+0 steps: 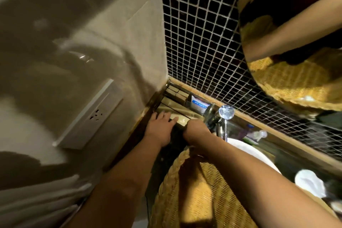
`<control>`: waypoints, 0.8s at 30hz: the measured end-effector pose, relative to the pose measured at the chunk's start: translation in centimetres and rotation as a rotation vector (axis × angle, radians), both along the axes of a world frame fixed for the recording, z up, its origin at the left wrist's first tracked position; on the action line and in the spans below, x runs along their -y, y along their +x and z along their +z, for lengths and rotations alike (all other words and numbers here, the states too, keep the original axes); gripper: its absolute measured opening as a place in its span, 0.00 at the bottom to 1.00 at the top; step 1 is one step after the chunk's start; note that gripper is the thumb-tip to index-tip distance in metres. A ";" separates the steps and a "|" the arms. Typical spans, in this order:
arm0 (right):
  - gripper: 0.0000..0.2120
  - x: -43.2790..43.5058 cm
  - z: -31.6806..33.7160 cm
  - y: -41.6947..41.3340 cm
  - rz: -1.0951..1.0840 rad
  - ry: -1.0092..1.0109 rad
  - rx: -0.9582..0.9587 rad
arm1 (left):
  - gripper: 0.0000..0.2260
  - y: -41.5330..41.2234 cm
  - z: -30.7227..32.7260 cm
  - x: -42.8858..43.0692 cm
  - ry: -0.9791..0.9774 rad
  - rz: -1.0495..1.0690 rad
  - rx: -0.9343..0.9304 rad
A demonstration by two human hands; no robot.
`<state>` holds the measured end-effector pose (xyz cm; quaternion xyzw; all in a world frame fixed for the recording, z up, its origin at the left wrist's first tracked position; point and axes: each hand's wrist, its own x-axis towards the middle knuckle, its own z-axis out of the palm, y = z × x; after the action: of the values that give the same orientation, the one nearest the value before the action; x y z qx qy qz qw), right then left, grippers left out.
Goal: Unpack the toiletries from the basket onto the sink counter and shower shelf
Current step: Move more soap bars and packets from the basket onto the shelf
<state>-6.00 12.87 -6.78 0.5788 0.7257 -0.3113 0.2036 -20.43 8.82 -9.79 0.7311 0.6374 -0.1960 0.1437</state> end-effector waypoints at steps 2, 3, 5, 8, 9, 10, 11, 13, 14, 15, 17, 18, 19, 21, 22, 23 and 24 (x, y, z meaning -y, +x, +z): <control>0.09 -0.1 0.3 -0.2 -0.015 0.019 -0.019 | 0.38 1.3 -0.6 -0.1 -0.041 -0.028 -0.018; 0.11 0.1 0.7 -0.5 -0.021 0.022 -0.023 | 0.39 1.8 -1.0 0.0 -0.063 -0.041 -0.035; 0.12 0.1 1.0 -1.1 -0.012 -0.005 -0.017 | 0.41 2.3 -1.6 -0.1 -0.099 -0.068 -0.090; 0.14 0.0 0.8 -1.7 -0.085 0.005 -0.028 | 0.40 2.2 -1.9 -0.5 -0.100 -0.078 -0.104; 0.15 -0.1 0.6 -1.8 -0.111 0.012 -0.043 | 0.40 1.9 -1.9 -0.6 -0.095 -0.081 -0.090; 0.15 -0.1 0.2 -1.7 -0.153 0.035 -0.050 | 0.40 1.7 -1.9 -0.7 -0.092 -0.090 -0.083; 0.16 -0.2 0.1 -1.8 -0.158 0.048 -0.041 | 0.40 1.4 -2.0 -0.7 -0.091 -0.100 -0.081; 0.17 -0.4 -0.3 -2.0 -0.124 0.047 -0.050 | 0.42 0.7 -2.0 -0.7 -0.087 -0.109 -0.084; 0.16 -0.4 -0.5 -2.1 -0.080 0.049 -0.059 | 0.43 0.4 -2.1 -0.7 -0.088 -0.111 -0.087; 0.15 -0.4 -0.7 -2.2 -0.043 0.053 -0.062 | 0.43 0.3 -2.1 -0.7 -0.087 -0.115 -0.089; 0.14 -0.1 -1.0 -2.1 -0.063 0.030 -0.086 | 0.40 0.4 -2.1 -0.7 -0.071 -0.135 -0.085; 0.18 0.0 -1.2 -1.9 -0.085 0.011 -0.067 | 0.38 0.6 -2.1 -0.6 -0.060 -0.151 -0.080; 0.24 0.2 -1.1 -1.7 -0.079 -0.009 -0.036 | 0.36 1.0 -2.3 -0.6 -0.052 -0.171 -0.078; 0.31 0.9 -1.1 -1.1 -0.021 -0.042 0.036 | 0.34 1.8 -2.4 -0.5 -0.051 -0.229 -0.092; 0.32 1.3 -0.8 -0.6 -0.017 -0.037 0.042 | 0.32 2.3 -2.4 -0.3 -0.054 -0.261 -0.109; 0.33 1.6 -0.7 0.0 -0.022 -0.019 0.035 | 0.31 2.8 -2.4 -0.2 -0.053 -0.291 -0.134; 0.33 2.0 -0.4 0.6 -0.040 0.001 0.009 | 0.29 3.2 -2.4 -0.2 -0.053 -0.312 -0.159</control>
<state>-5.37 10.85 -7.16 0.5947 0.7133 -0.3122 0.2002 -17.21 8.99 -12.16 0.7994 0.5201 -0.2899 0.0802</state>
